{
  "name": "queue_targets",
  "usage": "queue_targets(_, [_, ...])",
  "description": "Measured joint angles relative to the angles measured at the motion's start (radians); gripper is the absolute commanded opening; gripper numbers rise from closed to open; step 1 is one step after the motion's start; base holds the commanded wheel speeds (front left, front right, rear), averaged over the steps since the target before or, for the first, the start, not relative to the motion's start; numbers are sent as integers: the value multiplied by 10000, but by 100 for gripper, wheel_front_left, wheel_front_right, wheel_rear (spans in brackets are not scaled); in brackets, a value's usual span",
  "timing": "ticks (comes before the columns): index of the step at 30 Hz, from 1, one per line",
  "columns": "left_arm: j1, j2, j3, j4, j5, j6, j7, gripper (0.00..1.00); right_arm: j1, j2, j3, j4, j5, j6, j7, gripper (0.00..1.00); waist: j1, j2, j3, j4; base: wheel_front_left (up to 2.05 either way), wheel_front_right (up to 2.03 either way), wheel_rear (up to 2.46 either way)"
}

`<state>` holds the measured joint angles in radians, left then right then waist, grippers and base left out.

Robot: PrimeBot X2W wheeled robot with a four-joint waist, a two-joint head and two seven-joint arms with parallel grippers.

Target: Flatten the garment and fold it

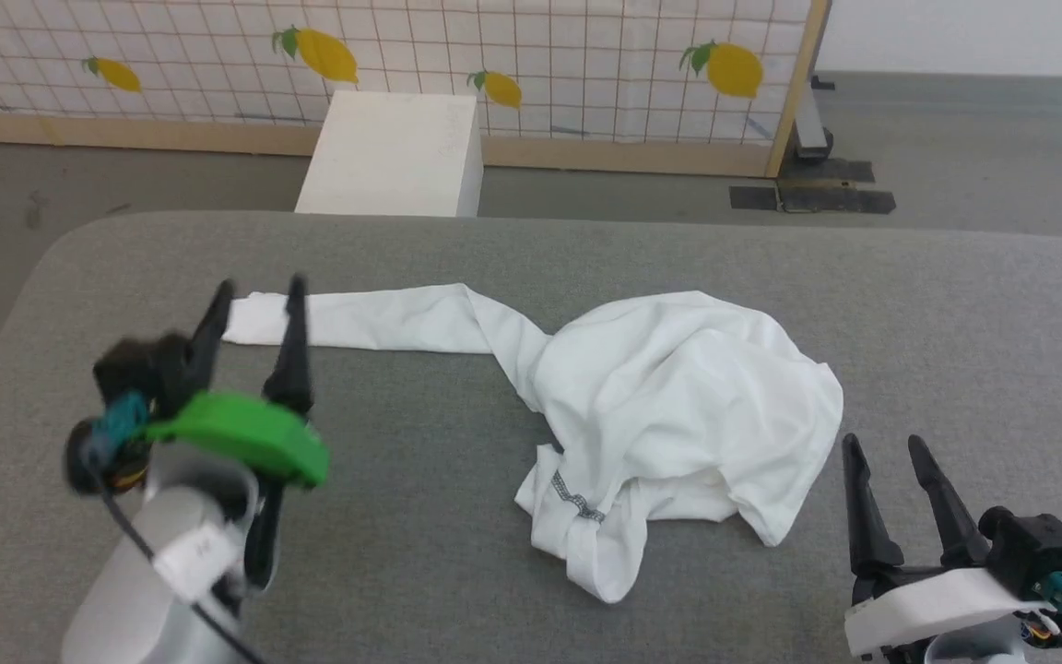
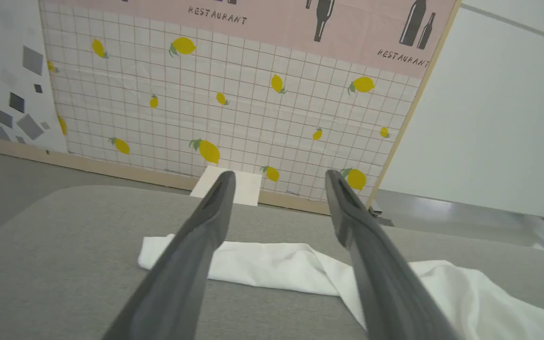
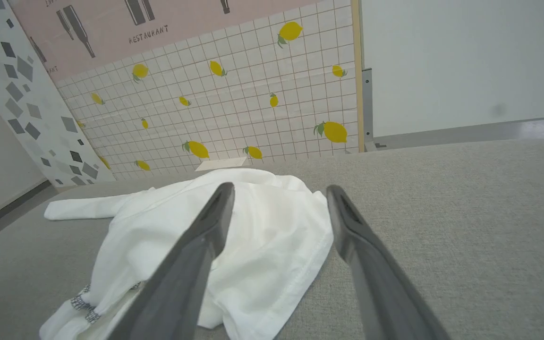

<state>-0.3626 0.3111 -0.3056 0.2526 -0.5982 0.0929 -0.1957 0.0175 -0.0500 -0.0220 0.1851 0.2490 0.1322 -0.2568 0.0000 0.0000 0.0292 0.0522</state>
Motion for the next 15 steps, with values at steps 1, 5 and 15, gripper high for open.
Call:
queue_targets(1, [252, 186, -17, 2, 487, 205, -253, 100, 32, -6, 10, 27, -4, 0, 0, 100, 0, 0, -57, 32, 0, 0, 0])
queue_targets(5, [1456, 255, 136, -359, 1342, 667, -575, 100, 218, -4, 19, 134, -33, 0, -2, 100, 0, 0, -321, 157, 0, 0, 0])
queue_targets(15, [3462, -779, 671, -1104, 1862, 307, -614, 100, 378, -8, 299, 282, -399, 0, 711, 100, 0, 0, -671, 200, 0, 0, 0])
